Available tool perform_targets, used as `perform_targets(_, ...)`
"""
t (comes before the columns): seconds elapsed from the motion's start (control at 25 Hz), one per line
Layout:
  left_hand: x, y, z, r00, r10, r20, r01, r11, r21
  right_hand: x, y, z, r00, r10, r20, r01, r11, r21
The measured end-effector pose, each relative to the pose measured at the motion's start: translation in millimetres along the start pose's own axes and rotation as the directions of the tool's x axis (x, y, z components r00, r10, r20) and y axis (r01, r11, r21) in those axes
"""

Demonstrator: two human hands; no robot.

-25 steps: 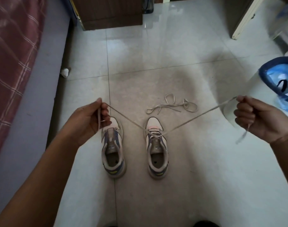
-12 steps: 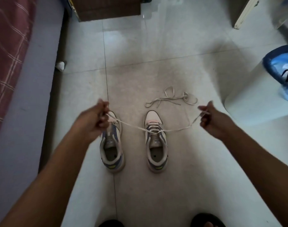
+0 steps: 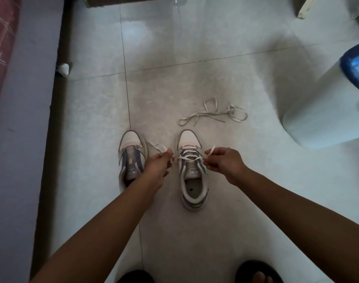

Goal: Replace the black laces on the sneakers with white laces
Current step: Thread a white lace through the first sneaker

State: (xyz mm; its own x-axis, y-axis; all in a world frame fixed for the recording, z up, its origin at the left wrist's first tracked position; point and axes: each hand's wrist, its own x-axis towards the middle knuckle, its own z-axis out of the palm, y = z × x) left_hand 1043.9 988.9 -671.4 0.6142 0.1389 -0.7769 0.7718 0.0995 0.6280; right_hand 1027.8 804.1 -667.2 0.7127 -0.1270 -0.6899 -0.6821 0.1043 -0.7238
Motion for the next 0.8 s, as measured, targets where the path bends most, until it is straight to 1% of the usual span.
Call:
perform_targets(0.04, 4, -1, 0, 1.000, 0.016, -0.016, -0.016, 1.000, 0.010, 1, 1, 1, 1.000, -0.012, -0.008, 0.012, 1.000, 0.003)
perform_targets(0.16, 7, -5, 1, 0.999, -0.002, 0.032, 0.007, 0.989, -0.149, 4, 4, 2, 0.999, -0.047, -0.024, 0.047, 0.999, 0.000)
perform_targets(0.24, 7, -7, 1, 0.998, -0.003, 0.055, 0.013, 0.982, -0.188, 6, 6, 2, 0.998, -0.066, -0.025, 0.066, 0.998, -0.010)
perform_targets(0.44, 6, -4, -4, 0.997, 0.044, 0.068, -0.031, 0.983, -0.179, 5, 5, 1, 0.996, -0.088, 0.006, 0.088, 0.995, -0.037)
perform_targets(0.56, 5, -5, -6, 0.997, 0.052, 0.062, -0.043, 0.990, -0.137, 6, 3, -1, 0.994, -0.104, 0.040, 0.108, 0.988, -0.110)
perform_targets(0.64, 4, -6, -6, 0.995, 0.067, 0.076, -0.055, 0.986, -0.155, 6, 4, 0, 0.989, -0.136, 0.060, 0.144, 0.976, -0.164)
perform_targets(0.72, 3, -7, -4, 0.991, 0.101, 0.091, -0.087, 0.986, -0.141, 6, 7, 3, 0.981, -0.187, 0.060, 0.196, 0.947, -0.254)
perform_targets(0.8, 3, -8, -4, 0.986, 0.131, 0.101, -0.120, 0.987, -0.111, 7, 11, 6, 0.976, -0.215, 0.044, 0.217, 0.918, -0.331)
